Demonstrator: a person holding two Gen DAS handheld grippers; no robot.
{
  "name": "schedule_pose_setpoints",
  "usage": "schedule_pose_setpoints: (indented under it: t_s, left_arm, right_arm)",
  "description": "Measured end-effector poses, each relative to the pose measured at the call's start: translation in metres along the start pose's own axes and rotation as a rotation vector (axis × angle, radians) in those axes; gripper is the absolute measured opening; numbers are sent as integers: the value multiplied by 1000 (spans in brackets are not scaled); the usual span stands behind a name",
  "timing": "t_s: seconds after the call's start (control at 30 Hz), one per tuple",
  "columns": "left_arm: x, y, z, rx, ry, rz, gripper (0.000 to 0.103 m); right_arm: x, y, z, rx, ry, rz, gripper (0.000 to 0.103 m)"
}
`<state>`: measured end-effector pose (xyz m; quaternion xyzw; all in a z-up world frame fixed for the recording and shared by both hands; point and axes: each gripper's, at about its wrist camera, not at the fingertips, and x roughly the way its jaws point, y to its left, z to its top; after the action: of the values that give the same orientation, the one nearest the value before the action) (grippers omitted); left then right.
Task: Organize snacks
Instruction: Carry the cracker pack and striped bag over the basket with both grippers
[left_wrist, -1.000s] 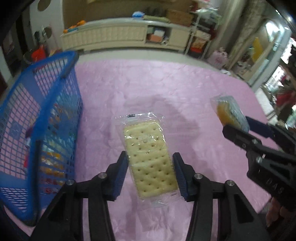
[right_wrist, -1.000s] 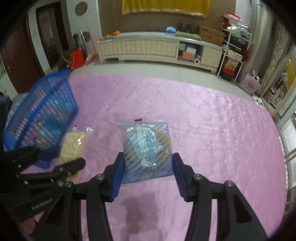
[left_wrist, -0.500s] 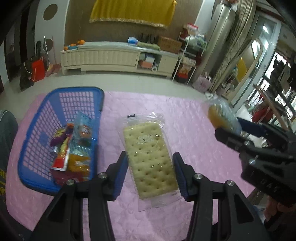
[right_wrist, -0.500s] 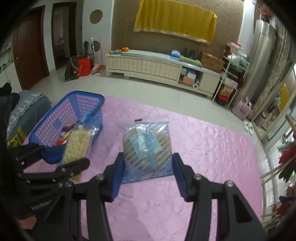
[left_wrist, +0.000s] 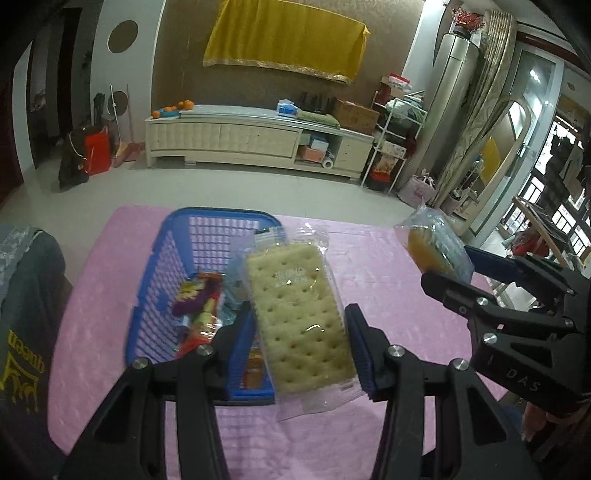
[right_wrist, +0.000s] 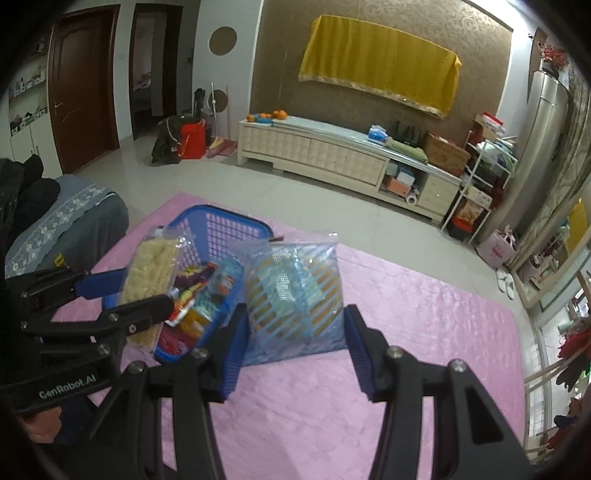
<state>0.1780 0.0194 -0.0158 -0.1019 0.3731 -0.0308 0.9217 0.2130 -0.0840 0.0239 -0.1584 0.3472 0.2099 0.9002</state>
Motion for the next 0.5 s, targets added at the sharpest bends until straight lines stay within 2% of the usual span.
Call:
schedule_pose_setpoints:
  t_s: [0.3, 0.43, 0.5]
  left_arm:
    - [24, 38, 9, 71, 34, 77, 46]
    - [36, 46, 7, 78, 47, 86, 46]
    - [43, 47, 6, 74, 66, 83, 47]
  right_arm:
    - [31, 23, 15, 19, 2, 21, 56]
    - [55, 28, 10, 43, 26, 94, 56]
    - [65, 31, 8, 40, 49, 101, 56]
